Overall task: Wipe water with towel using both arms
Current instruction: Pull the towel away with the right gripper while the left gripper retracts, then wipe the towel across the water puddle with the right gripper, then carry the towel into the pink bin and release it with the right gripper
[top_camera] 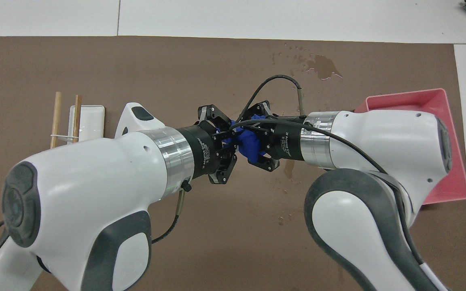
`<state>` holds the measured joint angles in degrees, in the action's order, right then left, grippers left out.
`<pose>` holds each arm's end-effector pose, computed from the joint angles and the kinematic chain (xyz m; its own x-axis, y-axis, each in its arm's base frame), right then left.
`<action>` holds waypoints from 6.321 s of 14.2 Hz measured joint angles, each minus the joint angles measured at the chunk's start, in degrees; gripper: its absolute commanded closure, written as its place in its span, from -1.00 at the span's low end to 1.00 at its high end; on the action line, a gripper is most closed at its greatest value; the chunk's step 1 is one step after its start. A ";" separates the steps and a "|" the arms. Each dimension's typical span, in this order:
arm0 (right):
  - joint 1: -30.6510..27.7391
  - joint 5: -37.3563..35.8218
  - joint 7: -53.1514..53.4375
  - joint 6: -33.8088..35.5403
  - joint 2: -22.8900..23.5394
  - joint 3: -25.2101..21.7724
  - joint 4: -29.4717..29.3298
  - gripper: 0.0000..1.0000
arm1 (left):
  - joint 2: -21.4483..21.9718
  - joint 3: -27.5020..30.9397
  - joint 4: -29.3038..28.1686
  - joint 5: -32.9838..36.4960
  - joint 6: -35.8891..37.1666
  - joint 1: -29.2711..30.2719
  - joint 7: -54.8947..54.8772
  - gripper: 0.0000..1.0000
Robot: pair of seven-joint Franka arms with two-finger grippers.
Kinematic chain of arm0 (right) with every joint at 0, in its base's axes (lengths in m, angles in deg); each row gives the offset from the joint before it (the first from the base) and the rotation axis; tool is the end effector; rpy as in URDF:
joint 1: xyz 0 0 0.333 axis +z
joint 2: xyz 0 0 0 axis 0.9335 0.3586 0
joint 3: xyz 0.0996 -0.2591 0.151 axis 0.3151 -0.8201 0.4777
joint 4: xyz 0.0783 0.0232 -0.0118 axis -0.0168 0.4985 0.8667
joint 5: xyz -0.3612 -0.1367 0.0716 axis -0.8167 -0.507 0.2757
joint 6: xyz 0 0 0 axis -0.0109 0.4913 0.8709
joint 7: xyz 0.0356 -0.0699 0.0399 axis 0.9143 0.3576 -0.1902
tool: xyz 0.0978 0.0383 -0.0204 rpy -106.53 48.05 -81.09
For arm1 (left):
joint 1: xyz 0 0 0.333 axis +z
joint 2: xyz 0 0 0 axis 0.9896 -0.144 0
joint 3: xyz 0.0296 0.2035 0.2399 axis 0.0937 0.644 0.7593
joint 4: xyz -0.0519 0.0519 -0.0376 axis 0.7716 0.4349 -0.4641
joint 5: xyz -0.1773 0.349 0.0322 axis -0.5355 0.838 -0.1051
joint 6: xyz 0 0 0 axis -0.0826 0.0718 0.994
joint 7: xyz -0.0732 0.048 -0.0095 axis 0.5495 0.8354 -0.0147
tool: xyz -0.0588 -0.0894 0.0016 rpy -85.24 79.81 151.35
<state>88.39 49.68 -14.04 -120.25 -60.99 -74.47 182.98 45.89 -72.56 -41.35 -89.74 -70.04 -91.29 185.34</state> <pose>0.5318 0.2721 0.5316 0.4923 -0.6643 -0.5625 -0.8547 -0.2468 -0.4567 0.4573 -0.3601 0.6128 0.0987 0.8039 -0.5865 0.9561 0.0867 0.2798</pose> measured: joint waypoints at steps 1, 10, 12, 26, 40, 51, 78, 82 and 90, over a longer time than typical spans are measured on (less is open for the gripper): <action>-0.11 -1.22 -2.13 0.89 -0.01 -0.03 -0.03 1.00 | -0.01 -0.04 -0.16 0.00 0.03 -0.06 -0.05 -1.00; -1.93 -24.84 -38.75 9.83 0.63 -0.50 8.95 1.00 | 0.01 1.13 -0.24 7.68 2.36 4.63 -14.56 -1.00; -2.22 -27.44 -46.33 8.71 1.61 -0.53 13.06 1.00 | 0.00 1.51 -0.24 7.81 5.19 10.09 -26.49 -1.00; -5.19 -27.97 -56.54 -17.42 20.89 -0.23 7.62 1.00 | -0.27 3.45 7.45 26.19 30.85 22.75 -97.10 -1.00; -13.52 -50.95 -70.44 -5.07 30.62 -0.54 -15.32 1.00 | -3.72 4.87 14.90 29.33 43.98 22.77 -109.61 -1.00; -13.37 -50.58 -66.60 -2.66 28.86 0.35 -8.27 1.00 | -3.72 4.93 14.91 29.33 44.14 22.77 -109.63 -1.00; -19.78 -36.44 -43.37 39.05 3.30 6.90 -3.07 1.00 | -3.66 16.62 14.59 29.33 44.76 12.12 -109.95 -1.00; -25.89 -48.06 -62.49 38.56 1.29 6.78 -8.06 1.00 | -3.66 16.62 14.59 29.33 44.77 12.12 -109.95 -1.00; -37.87 -54.11 -90.11 22.82 4.31 6.67 -5.80 -1.00 | -3.66 16.62 14.59 29.33 44.79 12.12 -109.95 -1.00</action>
<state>50.52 -4.42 -104.15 -97.43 -56.68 -67.80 177.18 42.23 -55.94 -26.76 -60.41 -25.25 -79.17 75.39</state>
